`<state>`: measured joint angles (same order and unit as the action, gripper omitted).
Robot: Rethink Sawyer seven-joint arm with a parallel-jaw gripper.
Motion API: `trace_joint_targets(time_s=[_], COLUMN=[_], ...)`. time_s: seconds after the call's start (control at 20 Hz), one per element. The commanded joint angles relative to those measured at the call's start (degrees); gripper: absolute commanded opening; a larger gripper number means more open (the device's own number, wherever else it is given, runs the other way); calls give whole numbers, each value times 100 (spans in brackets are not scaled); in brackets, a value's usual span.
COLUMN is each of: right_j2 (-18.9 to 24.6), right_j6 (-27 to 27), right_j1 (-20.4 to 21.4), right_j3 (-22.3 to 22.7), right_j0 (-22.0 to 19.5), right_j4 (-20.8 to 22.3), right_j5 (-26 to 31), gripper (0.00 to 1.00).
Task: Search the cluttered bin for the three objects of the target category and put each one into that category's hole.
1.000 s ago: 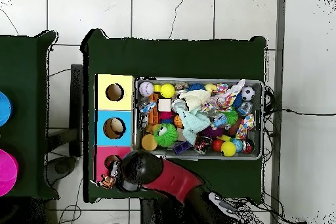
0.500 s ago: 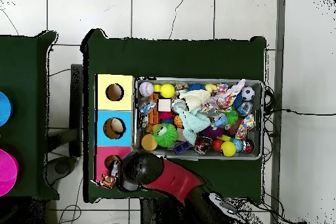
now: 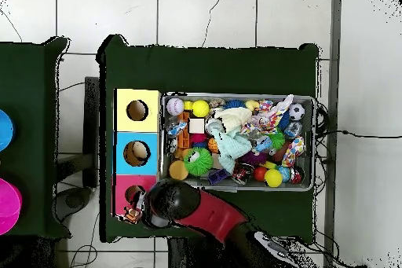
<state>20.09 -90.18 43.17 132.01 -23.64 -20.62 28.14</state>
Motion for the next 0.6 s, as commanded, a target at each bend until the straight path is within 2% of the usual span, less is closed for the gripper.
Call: trace_joint_targets(time_s=[0.05,0.6], right_j2=[237,461], right_j6=[-547,-592], right_j1=[-109,-188], right_j3=[-750,-575], right_j0=[-179,-261], right_j4=[-3,-128], right_j5=[30,-356], gripper=[0,0])
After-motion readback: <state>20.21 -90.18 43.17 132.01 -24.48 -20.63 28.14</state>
